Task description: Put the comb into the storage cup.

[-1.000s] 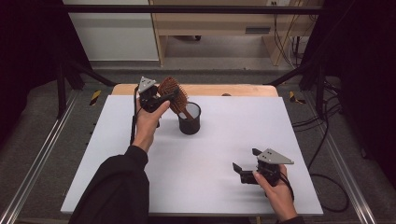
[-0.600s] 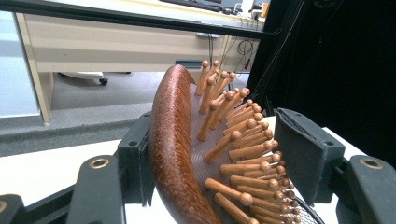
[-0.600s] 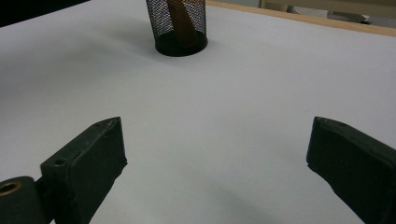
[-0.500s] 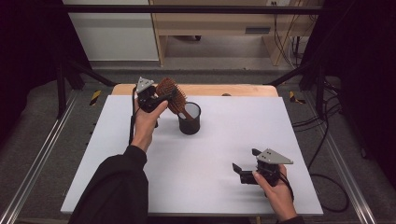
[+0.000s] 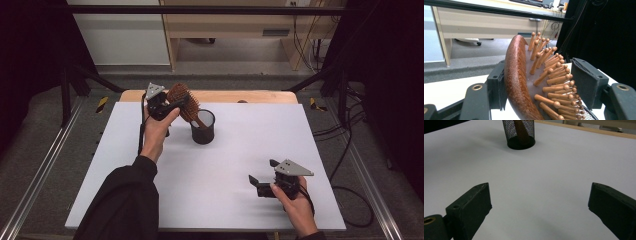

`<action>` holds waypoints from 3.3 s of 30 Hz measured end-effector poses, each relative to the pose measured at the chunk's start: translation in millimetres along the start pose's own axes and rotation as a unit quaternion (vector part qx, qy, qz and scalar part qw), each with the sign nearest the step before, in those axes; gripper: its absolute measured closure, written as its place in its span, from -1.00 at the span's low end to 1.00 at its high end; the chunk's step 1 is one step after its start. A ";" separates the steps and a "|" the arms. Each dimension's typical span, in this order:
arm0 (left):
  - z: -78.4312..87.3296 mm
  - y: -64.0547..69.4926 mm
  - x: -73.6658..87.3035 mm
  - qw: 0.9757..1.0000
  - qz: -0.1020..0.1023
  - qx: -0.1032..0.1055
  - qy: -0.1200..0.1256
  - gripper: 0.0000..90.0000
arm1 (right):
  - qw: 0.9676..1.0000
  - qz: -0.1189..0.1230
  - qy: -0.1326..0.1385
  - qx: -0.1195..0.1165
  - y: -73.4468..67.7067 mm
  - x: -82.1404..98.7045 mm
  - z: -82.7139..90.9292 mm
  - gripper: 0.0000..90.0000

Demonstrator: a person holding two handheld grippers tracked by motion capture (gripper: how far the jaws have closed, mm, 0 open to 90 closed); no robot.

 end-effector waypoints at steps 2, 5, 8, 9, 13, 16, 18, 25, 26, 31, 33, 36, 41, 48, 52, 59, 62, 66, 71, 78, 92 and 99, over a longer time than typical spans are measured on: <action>0.0 0.0 0.0 1.000 0.000 0.000 0.000 -0.23 | 1.000 0.001 0.001 0.000 0.2 0.0 0.0 -0.89; 0.0 -0.2 0.2 1.000 0.000 0.000 0.001 -0.24 | 1.000 0.001 0.001 0.000 0.2 0.0 -0.1 -0.89; -0.5 -0.5 0.4 1.000 0.001 0.001 0.002 -0.24 | 1.000 0.000 -0.001 0.001 0.0 0.3 -0.4 -0.89; -0.6 -0.6 0.5 1.000 0.001 0.001 0.002 -0.24 | 1.000 0.000 -0.001 0.001 -0.1 0.4 -0.4 -0.89; -0.9 -1.1 0.5 1.000 0.003 0.000 0.003 -0.24 | 1.000 0.000 -0.001 0.001 -0.1 0.3 -0.3 -0.89; -1.3 -1.1 0.4 1.000 0.003 0.000 0.004 -0.24 | 1.000 0.000 -0.001 0.001 0.1 0.3 -0.3 -0.89; -1.8 -0.9 0.3 1.000 0.004 0.000 0.005 -0.24 | 1.000 0.001 0.000 0.001 0.3 0.3 -0.4 -0.89; -4.5 -1.1 -0.8 1.000 0.003 0.000 0.004 -0.23 | 1.000 -0.001 -0.002 0.001 0.9 0.8 -0.4 -0.89; -4.8 -1.1 -0.9 1.000 0.003 0.000 0.005 -0.22 | 1.000 -0.001 -0.002 0.000 0.8 0.9 -0.4 -0.89; -7.6 -1.3 -1.2 1.000 0.005 -0.002 0.004 -0.22 | 1.000 -0.002 -0.003 0.000 1.0 1.4 -0.6 -0.89; -8.5 -1.4 -1.2 1.000 0.004 -0.003 0.004 -0.23 | 1.000 -0.002 -0.003 0.000 1.3 1.4 -0.6 -0.89; -8.7 -1.8 -1.1 1.000 0.005 -0.003 0.004 -0.23 | 1.000 -0.001 -0.002 0.001 1.7 1.4 -0.7 -0.89; -8.1 -2.2 -0.8 1.000 0.006 -0.003 0.002 -0.28 | 1.000 -0.002 -0.003 0.000 1.2 1.5 -0.7 -0.89; -8.9 -1.0 -0.2 1.000 0.011 0.002 0.001 -0.37 | 1.000 -0.001 -0.003 0.000 1.1 1.5 -0.5 -0.89; -8.9 -0.7 0.0 1.000 0.009 0.002 0.000 -0.41 | 1.000 0.000 -0.002 0.000 1.0 1.5 -1.0 -0.89; -9.2 0.8 -0.4 1.000 0.012 -0.001 0.001 -0.58 | 1.000 0.001 -0.002 -0.001 0.7 1.6 -1.1 -0.90; -9.7 1.1 0.0 1.000 0.018 -0.001 0.001 -0.67 | 1.000 -0.001 -0.002 -0.001 0.5 1.5 -0.8 -0.90; -11.0 1.9 0.5 1.000 0.021 -0.004 0.000 -0.82 | 1.000 -0.002 -0.003 -0.002 0.5 1.5 -0.5 -0.90; -11.5 2.0 0.8 1.000 0.018 -0.011 -0.001 -0.87 | 1.000 -0.002 -0.003 -0.002 0.4 1.5 -0.5 -0.90; -10.1 -0.2 -0.2 1.000 0.024 -0.017 0.002 -0.95 | 1.000 -0.001 -0.002 -0.002 0.3 1.5 -1.1 -0.90; -1.4 -4.7 -2.7 0.999 0.035 -0.026 0.025 -0.95 | 1.000 0.001 -0.002 0.000 0.6 1.5 -1.0 -0.90; 2.2 -2.2 -1.0 0.999 0.033 -0.024 0.028 -0.95 | 1.000 0.002 -0.003 0.000 0.2 1.6 -1.3 -0.90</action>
Point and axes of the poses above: each handheld gripper's, and its own axes: z roughly backward along the jaws, x roughly out of its underside, y roughly to its right, the point moved 5 cm from there along -z, roughly forward along the jaws, and after that the axes turned 7 degrees about -z, right-handed, at the moved point
